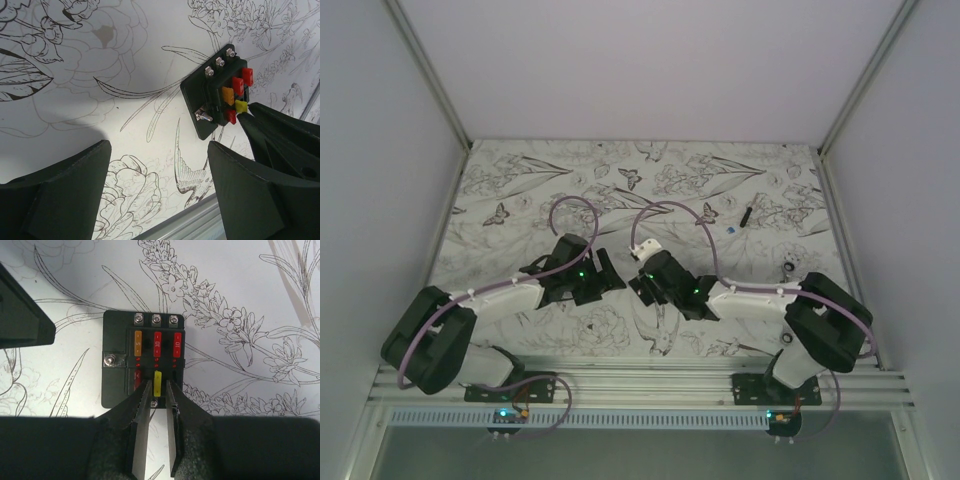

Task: Snap on the fuse box
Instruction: Install the fuse at the fuse box base.

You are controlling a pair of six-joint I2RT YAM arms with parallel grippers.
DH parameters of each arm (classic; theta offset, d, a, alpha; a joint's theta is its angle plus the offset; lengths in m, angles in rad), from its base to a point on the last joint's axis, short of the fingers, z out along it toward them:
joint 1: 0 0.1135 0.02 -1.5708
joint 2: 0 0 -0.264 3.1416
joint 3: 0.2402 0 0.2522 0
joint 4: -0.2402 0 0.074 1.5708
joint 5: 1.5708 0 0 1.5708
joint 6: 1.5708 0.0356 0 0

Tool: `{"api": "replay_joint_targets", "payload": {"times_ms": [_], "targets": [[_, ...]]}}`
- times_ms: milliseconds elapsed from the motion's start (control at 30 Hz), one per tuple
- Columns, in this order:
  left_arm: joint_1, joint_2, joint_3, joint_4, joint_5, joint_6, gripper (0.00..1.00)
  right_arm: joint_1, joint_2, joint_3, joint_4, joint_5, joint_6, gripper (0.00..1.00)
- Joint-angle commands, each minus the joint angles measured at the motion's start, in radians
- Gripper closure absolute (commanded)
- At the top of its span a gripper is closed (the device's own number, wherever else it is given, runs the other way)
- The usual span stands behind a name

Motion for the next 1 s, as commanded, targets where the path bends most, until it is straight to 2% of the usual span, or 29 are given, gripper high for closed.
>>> {"api": "replay_joint_targets", "payload": {"times_ms": [0,133,500,967], "targets": [[0.009,-0.024,-0.014,-0.034,0.000,-0.006,0.17,0.009,-0.056,0.035,-0.054,-0.015,0.010,0.74],[0.009,-0.030,-0.017,-0.036,0.000,-0.005,0.17,0.009,-0.075,0.051,-0.066,-0.014,0.014,0.71],[0.010,-0.023,-0.008,-0.040,0.007,0.002,0.17,-0.039,-0.040,0.077,-0.095,-0.080,0.047,0.71],[0.010,-0.021,-0.008,-0.041,0.008,0.004,0.14,-0.067,-0.004,0.091,-0.087,-0.100,0.053,0.79]]}}
